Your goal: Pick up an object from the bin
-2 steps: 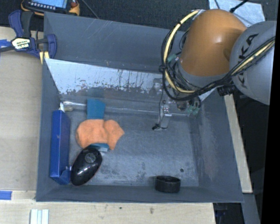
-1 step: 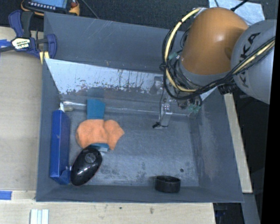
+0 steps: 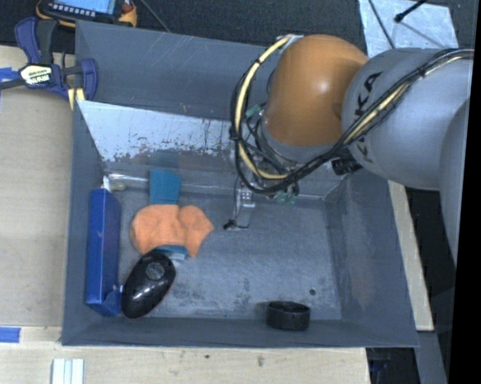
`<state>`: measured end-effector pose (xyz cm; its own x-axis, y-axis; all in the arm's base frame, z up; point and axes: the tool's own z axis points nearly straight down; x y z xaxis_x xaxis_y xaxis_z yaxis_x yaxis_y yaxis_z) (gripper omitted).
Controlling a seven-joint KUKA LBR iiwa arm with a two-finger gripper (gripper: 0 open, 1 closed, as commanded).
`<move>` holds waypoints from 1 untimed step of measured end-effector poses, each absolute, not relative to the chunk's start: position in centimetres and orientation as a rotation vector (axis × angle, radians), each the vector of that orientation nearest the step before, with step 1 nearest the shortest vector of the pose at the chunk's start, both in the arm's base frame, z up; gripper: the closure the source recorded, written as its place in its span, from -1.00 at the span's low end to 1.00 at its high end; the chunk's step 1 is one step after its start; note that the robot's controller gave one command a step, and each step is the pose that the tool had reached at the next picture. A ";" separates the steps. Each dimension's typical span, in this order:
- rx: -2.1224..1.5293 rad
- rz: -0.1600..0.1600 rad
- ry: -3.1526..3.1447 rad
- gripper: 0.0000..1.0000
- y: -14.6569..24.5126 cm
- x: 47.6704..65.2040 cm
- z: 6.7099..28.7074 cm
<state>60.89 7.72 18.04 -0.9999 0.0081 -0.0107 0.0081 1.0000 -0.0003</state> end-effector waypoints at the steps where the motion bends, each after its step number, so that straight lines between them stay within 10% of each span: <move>1: 0.211 0.004 3.139 -1.00 10.5 58.6 15.4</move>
Offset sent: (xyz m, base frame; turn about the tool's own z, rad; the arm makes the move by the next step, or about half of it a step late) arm -0.0349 0.1292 -0.0728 -0.1378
